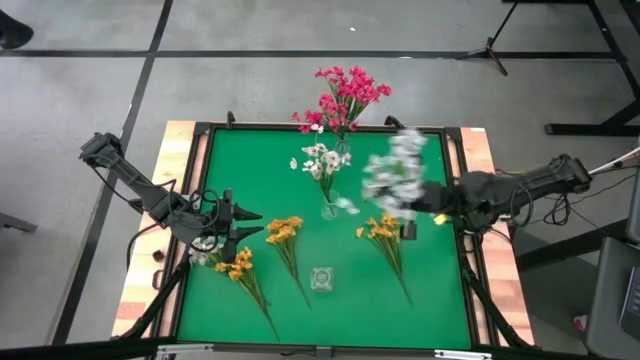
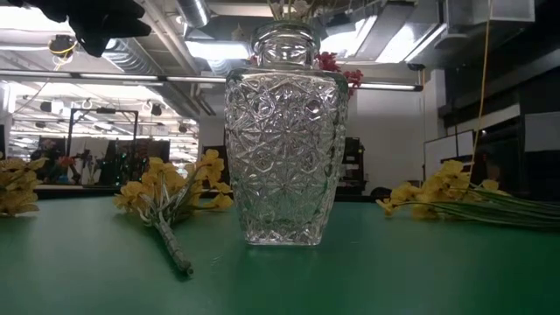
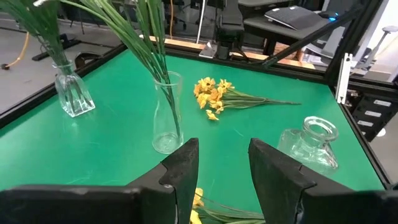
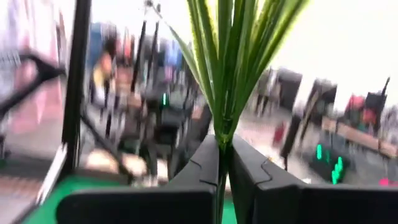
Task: Sort flowers into vase by color
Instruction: Put the right white flowers into the middle transparent vase, then put the white flowers into the middle transparent vase
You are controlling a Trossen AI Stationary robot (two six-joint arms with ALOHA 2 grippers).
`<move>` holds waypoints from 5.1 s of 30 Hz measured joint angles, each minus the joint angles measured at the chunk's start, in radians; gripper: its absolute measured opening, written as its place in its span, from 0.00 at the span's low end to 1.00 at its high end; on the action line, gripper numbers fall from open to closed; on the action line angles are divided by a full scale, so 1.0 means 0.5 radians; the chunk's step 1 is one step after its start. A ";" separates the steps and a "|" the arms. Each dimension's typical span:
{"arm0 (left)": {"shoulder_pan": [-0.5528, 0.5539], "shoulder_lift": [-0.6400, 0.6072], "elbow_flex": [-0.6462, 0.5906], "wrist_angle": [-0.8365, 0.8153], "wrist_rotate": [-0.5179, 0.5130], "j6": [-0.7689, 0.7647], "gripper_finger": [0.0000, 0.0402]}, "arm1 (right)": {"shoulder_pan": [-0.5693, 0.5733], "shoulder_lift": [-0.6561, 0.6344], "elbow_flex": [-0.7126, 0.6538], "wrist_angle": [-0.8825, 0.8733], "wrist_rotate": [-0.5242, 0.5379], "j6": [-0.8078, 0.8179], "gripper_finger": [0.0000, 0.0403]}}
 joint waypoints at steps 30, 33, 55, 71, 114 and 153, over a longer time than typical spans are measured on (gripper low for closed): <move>0.001 -0.001 0.000 0.009 -0.117 -0.028 0.34 | -0.676 0.799 -0.792 2.132 -0.662 0.570 0.03; 0.001 0.000 0.000 0.009 -0.117 -0.029 0.34 | -0.676 0.915 -0.792 2.237 -0.654 0.570 0.03; 0.001 -0.001 0.000 -0.003 -0.116 -0.027 0.34 | -0.833 1.218 -0.799 2.284 -0.519 0.749 0.03; 0.001 0.000 0.000 -0.004 -0.116 -0.026 0.34 | -0.832 1.218 -0.799 2.012 -0.484 0.953 0.14; 0.001 -0.001 0.000 -0.002 -0.150 -0.011 0.34 | -0.832 0.814 -0.794 1.136 -0.556 1.169 0.48; -0.399 0.673 0.000 -0.106 1.066 -0.668 0.34 | -0.830 0.097 -0.795 -0.164 -0.767 1.437 0.48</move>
